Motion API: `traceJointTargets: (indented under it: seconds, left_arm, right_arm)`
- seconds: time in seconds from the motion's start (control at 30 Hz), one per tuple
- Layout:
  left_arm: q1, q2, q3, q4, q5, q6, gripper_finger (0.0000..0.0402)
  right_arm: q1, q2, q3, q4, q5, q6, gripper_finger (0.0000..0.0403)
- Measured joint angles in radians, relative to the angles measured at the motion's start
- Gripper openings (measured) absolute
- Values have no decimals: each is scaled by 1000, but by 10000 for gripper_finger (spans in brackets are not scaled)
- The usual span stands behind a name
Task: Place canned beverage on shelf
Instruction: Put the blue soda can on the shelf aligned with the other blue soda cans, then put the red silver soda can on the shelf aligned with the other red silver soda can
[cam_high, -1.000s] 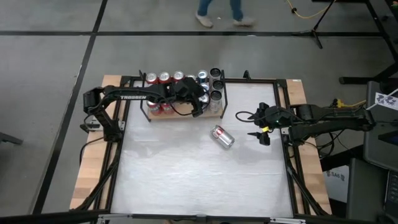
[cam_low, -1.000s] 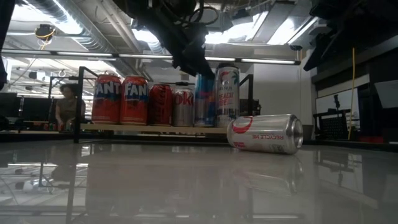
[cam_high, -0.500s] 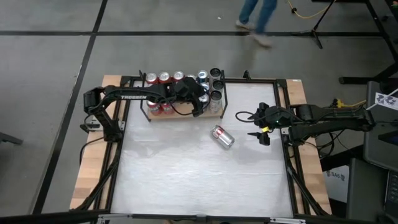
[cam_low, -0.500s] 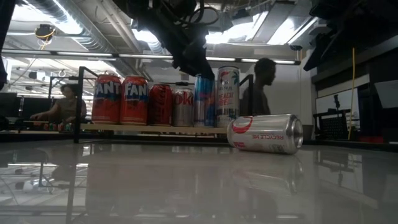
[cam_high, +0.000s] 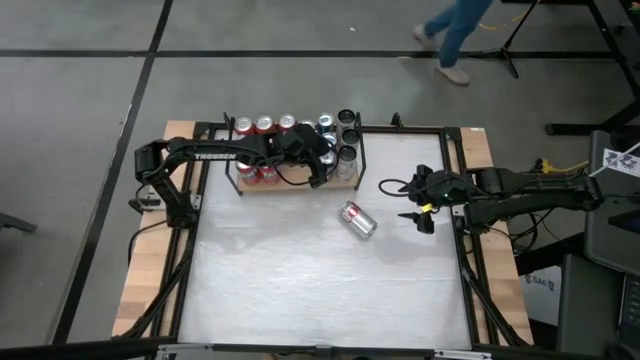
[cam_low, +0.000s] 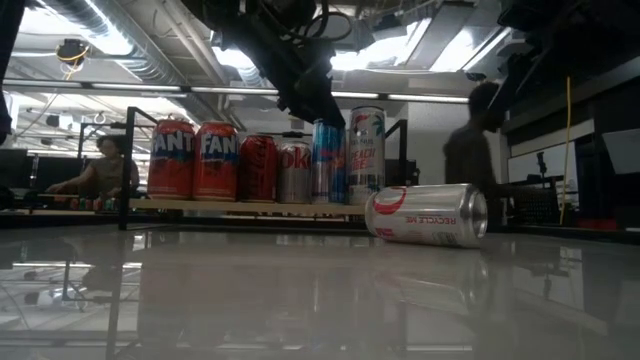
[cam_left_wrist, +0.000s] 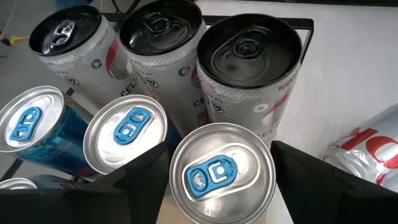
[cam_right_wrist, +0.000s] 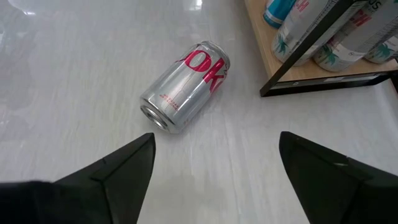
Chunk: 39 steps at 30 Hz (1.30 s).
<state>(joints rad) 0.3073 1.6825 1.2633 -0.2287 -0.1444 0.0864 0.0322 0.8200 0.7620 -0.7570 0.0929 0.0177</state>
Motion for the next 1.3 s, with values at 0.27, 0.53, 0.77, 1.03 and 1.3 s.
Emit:
traceJointTargets:
  seconds: [0.27, 0.53, 0.77, 1.03, 1.3]
  left_arm:
    - [0, 0, 0, 24, 0, 1, 266]
    - [0, -22, 0, 31, -3, 2, 266]
    - [-2, -86, 0, 36, -3, 2, 266]
    - [-31, -213, 0, -46, -3, -3, 266]
    - [-74, -357, 0, -208, -19, -5, 266]
  right_arm:
    - [0, 0, 0, 0, 0, 0, 333]
    - [0, 0, 0, 0, 0, 0, 333]
    - [0, 0, 0, 0, -10, 2, 333]
    - [0, 8, 0, 83, -44, 146, 333]
    - [1, 77, 1, 273, -36, 306, 333]
